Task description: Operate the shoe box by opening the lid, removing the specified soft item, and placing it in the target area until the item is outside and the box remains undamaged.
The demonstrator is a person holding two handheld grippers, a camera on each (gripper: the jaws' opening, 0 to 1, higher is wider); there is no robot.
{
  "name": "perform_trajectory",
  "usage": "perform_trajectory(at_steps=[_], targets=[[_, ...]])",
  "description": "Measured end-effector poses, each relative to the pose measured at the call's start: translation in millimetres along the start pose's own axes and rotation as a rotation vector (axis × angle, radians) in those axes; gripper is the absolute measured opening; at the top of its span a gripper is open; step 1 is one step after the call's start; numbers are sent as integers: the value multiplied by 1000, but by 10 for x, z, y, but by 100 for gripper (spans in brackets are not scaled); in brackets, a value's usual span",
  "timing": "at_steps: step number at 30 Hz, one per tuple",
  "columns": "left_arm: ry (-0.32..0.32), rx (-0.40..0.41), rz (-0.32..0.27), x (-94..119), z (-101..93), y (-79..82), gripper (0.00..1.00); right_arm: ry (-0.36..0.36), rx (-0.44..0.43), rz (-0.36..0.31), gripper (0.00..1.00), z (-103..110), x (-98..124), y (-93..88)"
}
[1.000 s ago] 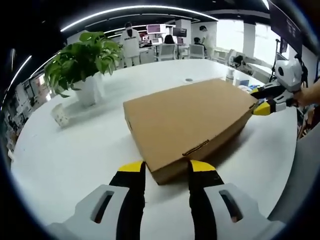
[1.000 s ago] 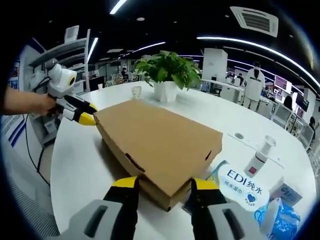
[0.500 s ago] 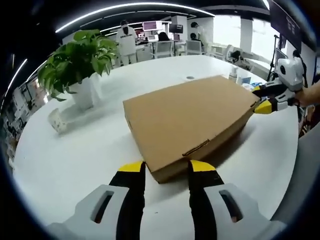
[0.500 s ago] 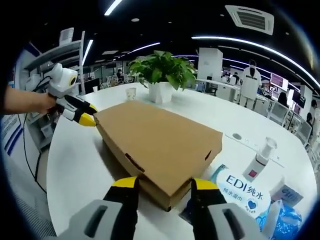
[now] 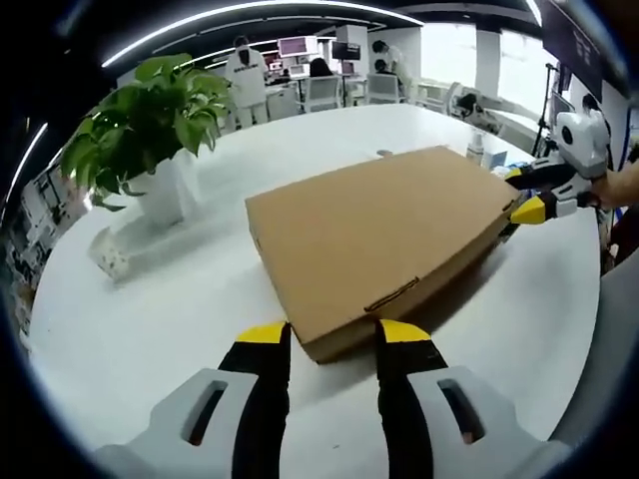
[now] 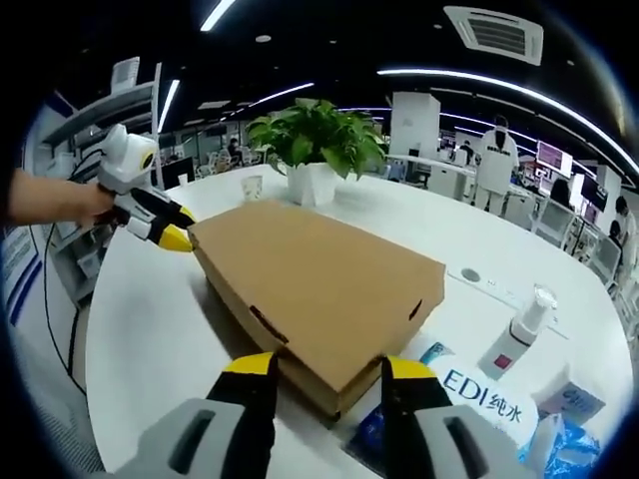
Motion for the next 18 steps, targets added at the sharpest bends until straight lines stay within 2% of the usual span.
perform_trajectory(at_steps=[18], targets=[[12,-15,6,19,-4,7,33,6,-3,12,39,-6,23,-2]])
Point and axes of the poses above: the point that each gripper's makers call its tool centre point, and the gripper's own axes: x roughly backward along the fingers, z roughly to its left, y roughly out of its top, the point moved 6 cm from there along x, roughly backward along the fingers, and after that the axes turned 3 degrees about -x, right-handed, at the moved point
